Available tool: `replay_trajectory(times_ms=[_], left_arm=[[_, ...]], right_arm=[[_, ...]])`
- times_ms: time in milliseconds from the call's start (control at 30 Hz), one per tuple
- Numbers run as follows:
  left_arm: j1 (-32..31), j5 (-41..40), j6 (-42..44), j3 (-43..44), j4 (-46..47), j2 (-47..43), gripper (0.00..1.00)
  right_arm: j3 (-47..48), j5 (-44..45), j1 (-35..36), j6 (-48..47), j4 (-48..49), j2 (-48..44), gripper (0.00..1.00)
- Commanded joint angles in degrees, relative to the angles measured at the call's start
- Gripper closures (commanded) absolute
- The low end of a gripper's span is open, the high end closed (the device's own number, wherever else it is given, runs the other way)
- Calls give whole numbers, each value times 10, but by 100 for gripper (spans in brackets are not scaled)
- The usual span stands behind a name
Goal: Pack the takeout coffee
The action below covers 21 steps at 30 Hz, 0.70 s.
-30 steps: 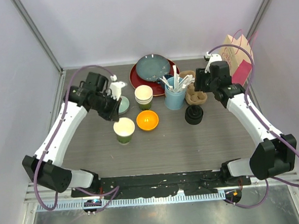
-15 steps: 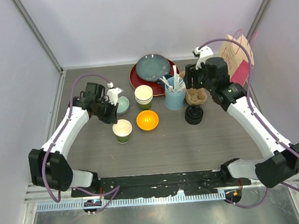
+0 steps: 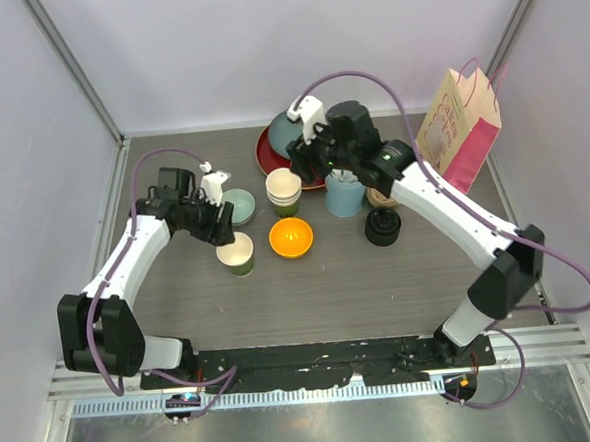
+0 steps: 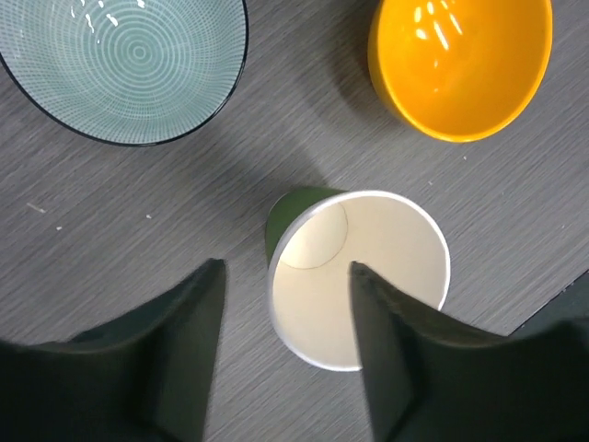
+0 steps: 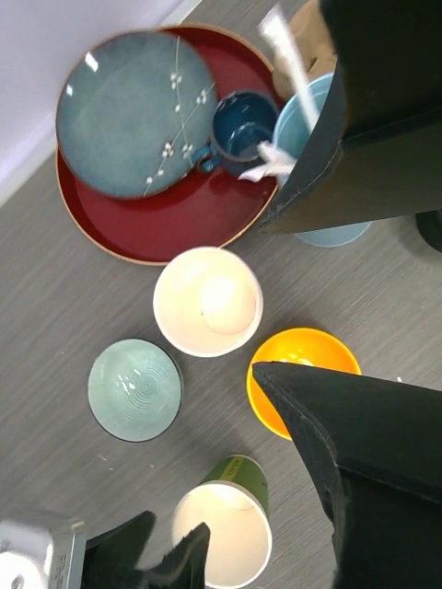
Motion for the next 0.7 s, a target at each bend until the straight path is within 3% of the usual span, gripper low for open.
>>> replay_trajectory(times_ms=[0,267,500,667], left_arm=[[4,10,-8,23,-7,-32,35],[52,-56,-60,134,-95,-32,21],[70,-107,-82,118,-66,-26,20],[70,-97,-83,119,-66,-21,20]], right_arm=[[70,-25,26,-49,-53,75,36],[177,1,60,-50,-98,199,35],[223,13,71,-47,-121,261,40],[230,51,71,-52,-127,282,51]])
